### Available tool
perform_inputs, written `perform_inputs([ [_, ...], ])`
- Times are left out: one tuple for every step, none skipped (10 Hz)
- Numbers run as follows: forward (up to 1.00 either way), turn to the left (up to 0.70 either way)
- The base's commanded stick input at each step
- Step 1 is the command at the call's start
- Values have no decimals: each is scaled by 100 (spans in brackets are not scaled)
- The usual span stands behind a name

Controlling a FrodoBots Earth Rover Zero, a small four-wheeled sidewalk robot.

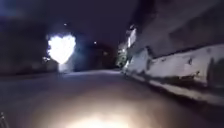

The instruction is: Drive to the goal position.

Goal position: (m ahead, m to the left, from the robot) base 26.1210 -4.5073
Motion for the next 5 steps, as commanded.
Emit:
perform_inputs([
  [70,0],
  [70,0],
  [70,0],
  [70,0],
  [70,0],
])
